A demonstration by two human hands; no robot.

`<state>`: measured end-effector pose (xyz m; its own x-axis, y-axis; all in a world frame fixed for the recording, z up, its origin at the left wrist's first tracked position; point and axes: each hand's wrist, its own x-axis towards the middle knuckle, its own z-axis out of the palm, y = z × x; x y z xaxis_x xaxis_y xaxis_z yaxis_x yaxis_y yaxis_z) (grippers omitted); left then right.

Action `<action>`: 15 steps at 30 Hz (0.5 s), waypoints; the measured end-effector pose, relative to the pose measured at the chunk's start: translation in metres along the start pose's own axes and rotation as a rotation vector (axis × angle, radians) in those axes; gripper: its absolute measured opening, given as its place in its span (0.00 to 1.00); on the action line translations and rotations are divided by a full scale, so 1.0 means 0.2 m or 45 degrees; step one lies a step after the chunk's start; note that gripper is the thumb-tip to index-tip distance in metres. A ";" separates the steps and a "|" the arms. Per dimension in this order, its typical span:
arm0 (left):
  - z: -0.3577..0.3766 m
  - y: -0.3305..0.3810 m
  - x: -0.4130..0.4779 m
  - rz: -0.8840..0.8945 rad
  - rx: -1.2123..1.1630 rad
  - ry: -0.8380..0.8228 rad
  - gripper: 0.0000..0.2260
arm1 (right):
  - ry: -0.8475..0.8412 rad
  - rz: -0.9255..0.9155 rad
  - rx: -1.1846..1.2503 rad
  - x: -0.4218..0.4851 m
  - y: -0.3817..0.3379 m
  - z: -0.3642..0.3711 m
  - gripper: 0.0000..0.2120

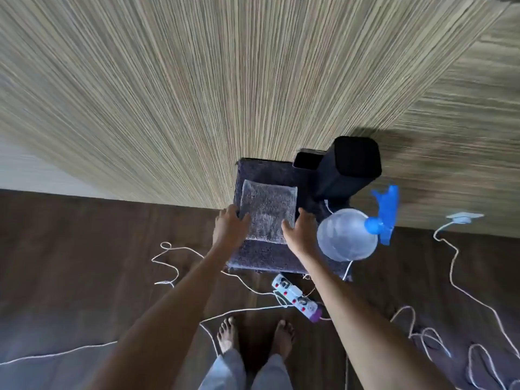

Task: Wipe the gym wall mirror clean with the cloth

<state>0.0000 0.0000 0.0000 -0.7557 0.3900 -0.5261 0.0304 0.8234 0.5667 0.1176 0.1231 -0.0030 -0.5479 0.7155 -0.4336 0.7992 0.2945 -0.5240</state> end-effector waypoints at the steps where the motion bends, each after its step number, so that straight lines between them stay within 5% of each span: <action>1: 0.01 0.01 0.04 -0.004 -0.046 0.016 0.16 | 0.062 0.009 -0.030 0.04 -0.01 0.03 0.26; 6: 0.08 0.08 0.09 -0.122 -0.140 0.126 0.15 | 0.204 0.156 -0.039 0.08 -0.12 0.10 0.22; 15: 0.00 0.17 0.14 -0.126 -0.340 -0.001 0.05 | -0.016 0.371 0.534 0.08 -0.20 0.03 0.13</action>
<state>-0.0204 0.0383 0.0051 -0.7460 0.3136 -0.5875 -0.2168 0.7198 0.6595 0.0760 0.1194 0.0074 -0.3221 0.7216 -0.6128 0.7527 -0.1974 -0.6281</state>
